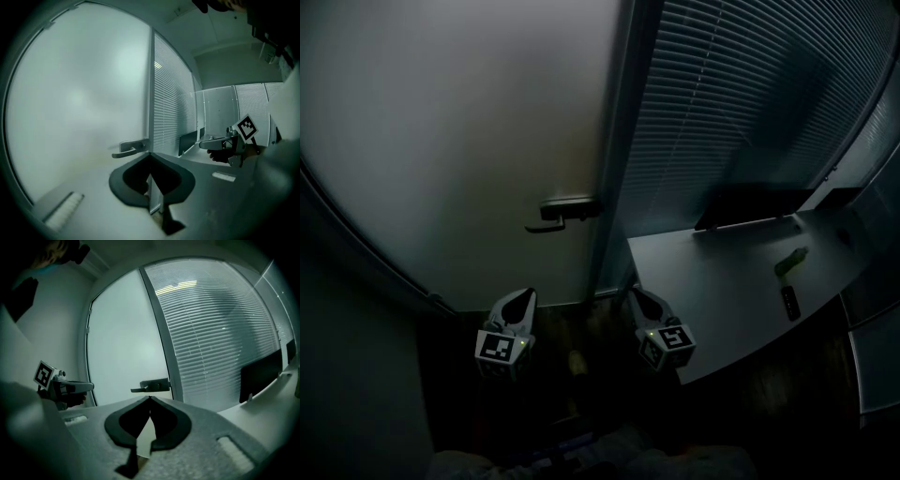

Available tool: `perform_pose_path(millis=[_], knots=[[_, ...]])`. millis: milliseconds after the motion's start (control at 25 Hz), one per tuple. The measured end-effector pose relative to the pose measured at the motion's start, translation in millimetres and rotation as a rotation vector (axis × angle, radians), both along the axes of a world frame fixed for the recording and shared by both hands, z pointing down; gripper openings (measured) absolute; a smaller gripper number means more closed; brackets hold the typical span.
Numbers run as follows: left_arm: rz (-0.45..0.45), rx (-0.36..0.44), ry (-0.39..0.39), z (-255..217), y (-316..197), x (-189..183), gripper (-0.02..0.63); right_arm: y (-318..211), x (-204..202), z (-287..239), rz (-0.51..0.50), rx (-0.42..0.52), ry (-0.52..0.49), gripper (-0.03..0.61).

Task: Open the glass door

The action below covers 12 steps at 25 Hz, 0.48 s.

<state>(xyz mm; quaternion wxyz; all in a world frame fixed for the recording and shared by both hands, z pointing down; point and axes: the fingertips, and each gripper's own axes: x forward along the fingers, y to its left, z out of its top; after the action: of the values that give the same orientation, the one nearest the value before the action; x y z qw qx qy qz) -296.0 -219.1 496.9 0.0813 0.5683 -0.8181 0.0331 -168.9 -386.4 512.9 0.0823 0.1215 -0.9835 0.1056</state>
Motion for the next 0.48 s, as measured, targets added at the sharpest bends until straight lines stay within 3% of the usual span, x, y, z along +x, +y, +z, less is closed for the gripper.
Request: perform_pose_path(millis=[480], knots=[[0.024, -0.049, -0.101, 9.6, -42.2, -51.5, 0.005, -30.7, -36.0, 18.9, 0.002, -0.014, 0.049, 0.003]])
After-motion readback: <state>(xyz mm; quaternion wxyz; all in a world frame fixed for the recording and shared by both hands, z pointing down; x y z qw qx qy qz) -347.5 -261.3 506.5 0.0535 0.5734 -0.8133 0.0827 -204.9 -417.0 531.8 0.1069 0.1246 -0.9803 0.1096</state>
